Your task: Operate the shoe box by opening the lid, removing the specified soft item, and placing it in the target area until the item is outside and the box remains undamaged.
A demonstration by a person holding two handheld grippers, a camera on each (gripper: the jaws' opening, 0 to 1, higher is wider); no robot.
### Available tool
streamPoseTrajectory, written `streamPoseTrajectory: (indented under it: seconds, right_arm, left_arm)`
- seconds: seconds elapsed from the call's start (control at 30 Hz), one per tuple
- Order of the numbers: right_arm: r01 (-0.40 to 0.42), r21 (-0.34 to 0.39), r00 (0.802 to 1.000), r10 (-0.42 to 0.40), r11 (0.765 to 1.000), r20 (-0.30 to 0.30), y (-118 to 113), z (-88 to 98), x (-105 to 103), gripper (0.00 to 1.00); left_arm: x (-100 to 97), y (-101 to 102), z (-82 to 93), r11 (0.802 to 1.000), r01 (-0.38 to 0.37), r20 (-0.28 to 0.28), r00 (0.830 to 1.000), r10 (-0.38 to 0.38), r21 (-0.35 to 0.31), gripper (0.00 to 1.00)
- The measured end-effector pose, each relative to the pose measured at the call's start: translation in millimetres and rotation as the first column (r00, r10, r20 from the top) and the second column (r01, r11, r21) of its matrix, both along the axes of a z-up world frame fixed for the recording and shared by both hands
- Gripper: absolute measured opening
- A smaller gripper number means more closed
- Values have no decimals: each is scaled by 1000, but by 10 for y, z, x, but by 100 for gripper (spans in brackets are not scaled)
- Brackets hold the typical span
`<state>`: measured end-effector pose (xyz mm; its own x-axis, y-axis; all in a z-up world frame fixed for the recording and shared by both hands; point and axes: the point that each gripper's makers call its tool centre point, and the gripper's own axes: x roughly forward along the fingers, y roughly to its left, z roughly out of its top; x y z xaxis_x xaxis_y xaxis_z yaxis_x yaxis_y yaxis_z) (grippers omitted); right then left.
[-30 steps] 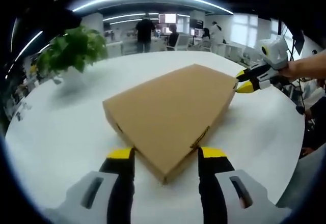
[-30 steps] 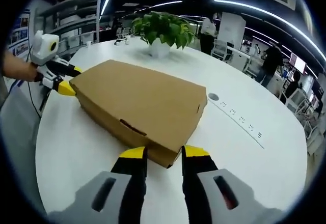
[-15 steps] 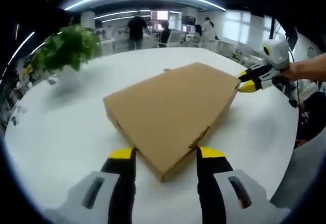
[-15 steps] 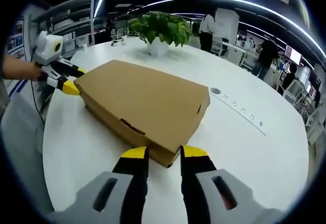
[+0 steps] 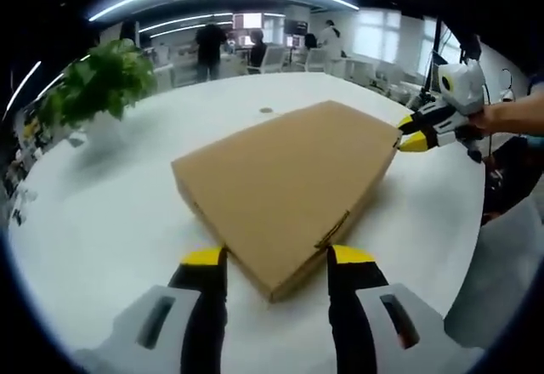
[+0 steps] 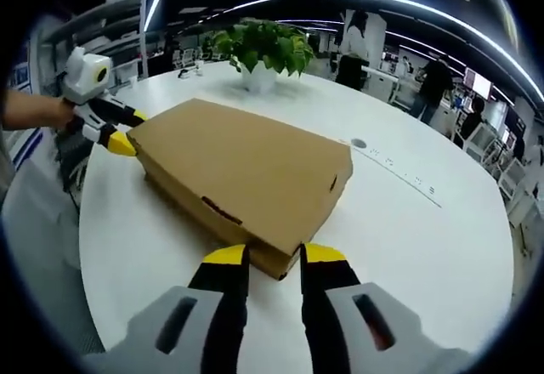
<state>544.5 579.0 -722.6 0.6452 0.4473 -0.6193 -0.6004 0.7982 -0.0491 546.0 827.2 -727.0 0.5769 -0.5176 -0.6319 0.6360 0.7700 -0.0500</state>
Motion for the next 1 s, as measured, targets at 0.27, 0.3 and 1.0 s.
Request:
streamPoseTrajectory:
  seconds: [0.27, 0.3, 1.0]
  right_arm:
    - [22, 8, 1000, -22, 1000, -2, 83, 0, -204, 19]
    - [26, 10, 1000, -26, 1000, -3, 90, 1, -222, 19]
    - [66, 27, 998, -66, 997, -8, 314, -1, -624, 18]
  left_arm:
    - [-114, 67, 16, 999, 42, -10, 999, -42, 8, 46]
    - [-138, 67, 26, 999, 49, -12, 999, -49, 10, 46]
    - [-361, 243, 64, 989, 144, -43, 989, -142, 37, 45]
